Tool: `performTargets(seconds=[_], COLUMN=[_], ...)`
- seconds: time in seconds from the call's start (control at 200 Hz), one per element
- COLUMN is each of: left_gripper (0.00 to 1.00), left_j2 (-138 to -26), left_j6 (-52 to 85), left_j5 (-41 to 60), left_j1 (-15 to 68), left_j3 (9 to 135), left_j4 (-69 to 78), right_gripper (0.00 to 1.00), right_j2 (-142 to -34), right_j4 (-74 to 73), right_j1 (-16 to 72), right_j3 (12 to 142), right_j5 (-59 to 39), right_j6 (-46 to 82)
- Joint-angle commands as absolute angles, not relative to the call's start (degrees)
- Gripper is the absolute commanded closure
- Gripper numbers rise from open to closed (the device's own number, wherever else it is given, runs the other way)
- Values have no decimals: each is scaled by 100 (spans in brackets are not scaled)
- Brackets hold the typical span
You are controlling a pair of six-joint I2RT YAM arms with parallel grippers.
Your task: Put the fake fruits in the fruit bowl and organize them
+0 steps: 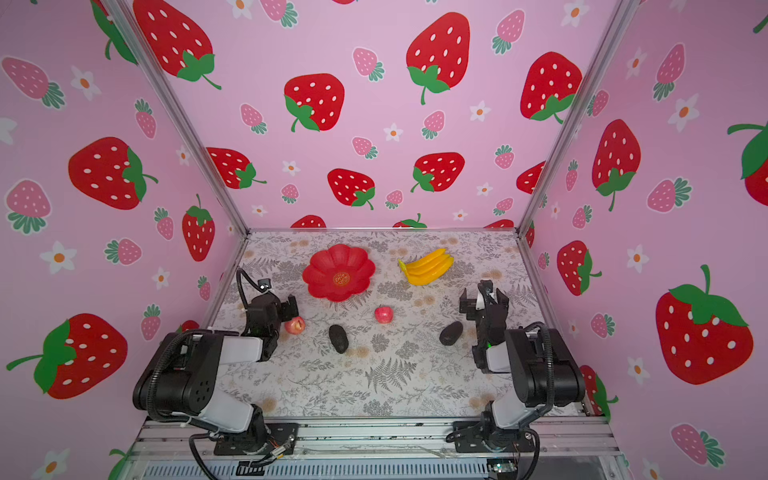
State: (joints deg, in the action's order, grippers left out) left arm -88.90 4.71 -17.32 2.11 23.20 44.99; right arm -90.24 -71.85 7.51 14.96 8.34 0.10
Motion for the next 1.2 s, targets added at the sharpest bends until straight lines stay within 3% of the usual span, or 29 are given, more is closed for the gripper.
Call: performTargets(seconds=[0.0,0.971,1.046,1.196], left_gripper=[1,1,1,1], left_j2=[-8852,-8823,-8456,-6936], left_j6=[508,527,650,1322], left_j5=[-1697,-1653,-1919,-3242], left_j1=[181,149,137,231], left_j3=[2463,2421,2503,3129], left_j4=[4615,4661,4221,1877], right_gripper=[1,2,3,1], right_j2=[-9017,-8961,-8301,-6387], right_j4=[-7212,-7286,-6925,-4053], right_j1=[773,685,804,843], right_j3=[1512,1487,1392,1923], right_j5=[887,650,842,1123], right_j6=[-61,-25,-61,503])
